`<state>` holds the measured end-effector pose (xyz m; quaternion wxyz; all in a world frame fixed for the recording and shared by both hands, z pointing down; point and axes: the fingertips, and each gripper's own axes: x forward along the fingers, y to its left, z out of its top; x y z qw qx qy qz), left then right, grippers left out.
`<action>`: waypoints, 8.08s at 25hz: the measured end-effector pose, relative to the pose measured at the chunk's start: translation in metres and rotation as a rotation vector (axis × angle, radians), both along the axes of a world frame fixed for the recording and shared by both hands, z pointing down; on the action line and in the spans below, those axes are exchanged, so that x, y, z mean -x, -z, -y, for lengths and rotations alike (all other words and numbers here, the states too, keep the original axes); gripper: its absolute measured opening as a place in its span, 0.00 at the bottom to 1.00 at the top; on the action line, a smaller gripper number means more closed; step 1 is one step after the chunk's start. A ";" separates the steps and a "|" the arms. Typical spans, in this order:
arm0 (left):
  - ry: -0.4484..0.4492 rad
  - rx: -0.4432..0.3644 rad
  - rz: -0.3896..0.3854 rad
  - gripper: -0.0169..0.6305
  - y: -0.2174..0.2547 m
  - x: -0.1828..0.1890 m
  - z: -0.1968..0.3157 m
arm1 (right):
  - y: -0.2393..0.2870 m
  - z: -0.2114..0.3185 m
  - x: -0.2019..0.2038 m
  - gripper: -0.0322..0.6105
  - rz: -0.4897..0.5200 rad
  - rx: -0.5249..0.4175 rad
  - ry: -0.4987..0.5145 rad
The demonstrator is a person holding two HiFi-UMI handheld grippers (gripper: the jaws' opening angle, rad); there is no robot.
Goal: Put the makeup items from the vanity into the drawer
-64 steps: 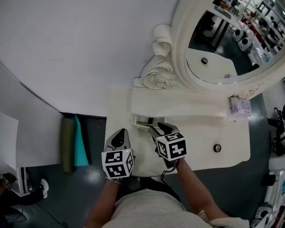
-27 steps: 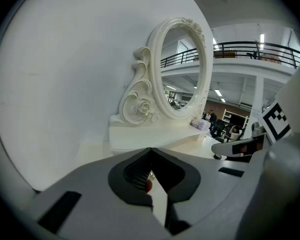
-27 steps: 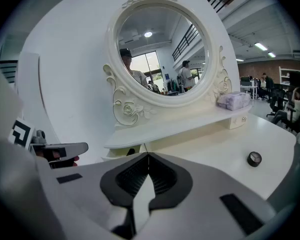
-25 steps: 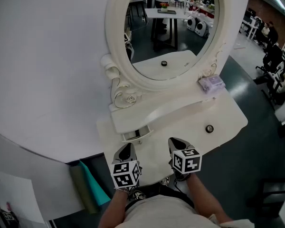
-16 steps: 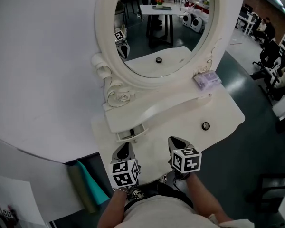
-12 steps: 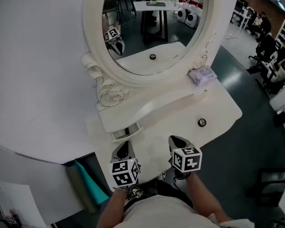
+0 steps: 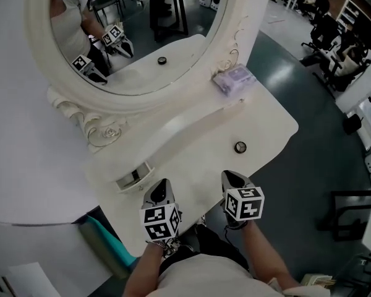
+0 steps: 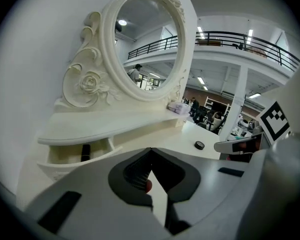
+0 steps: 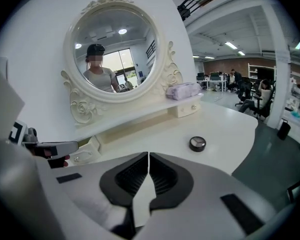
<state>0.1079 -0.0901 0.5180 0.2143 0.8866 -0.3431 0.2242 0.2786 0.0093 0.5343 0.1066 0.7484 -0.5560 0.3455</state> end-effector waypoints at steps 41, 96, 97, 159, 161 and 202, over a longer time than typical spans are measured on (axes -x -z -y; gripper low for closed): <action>-0.093 0.082 0.133 0.03 -0.072 -0.123 0.034 | -0.092 0.027 -0.146 0.38 -0.078 0.218 -0.084; 0.540 -0.054 0.015 0.03 0.018 0.215 0.021 | 0.021 0.135 0.186 0.39 -0.129 0.014 0.569; 0.553 -0.052 0.015 0.03 0.017 0.219 0.021 | 0.021 0.138 0.192 0.39 -0.126 0.016 0.588; 0.636 0.016 -0.008 0.03 -0.006 0.249 0.053 | -0.006 0.172 0.275 0.39 -0.021 0.122 0.806; 0.633 0.010 -0.012 0.03 -0.004 0.248 0.051 | -0.002 0.170 0.273 0.39 -0.028 0.107 0.794; 0.406 -0.039 -0.063 0.03 0.018 0.268 -0.024 | 0.022 0.046 0.259 0.09 -0.100 0.052 0.436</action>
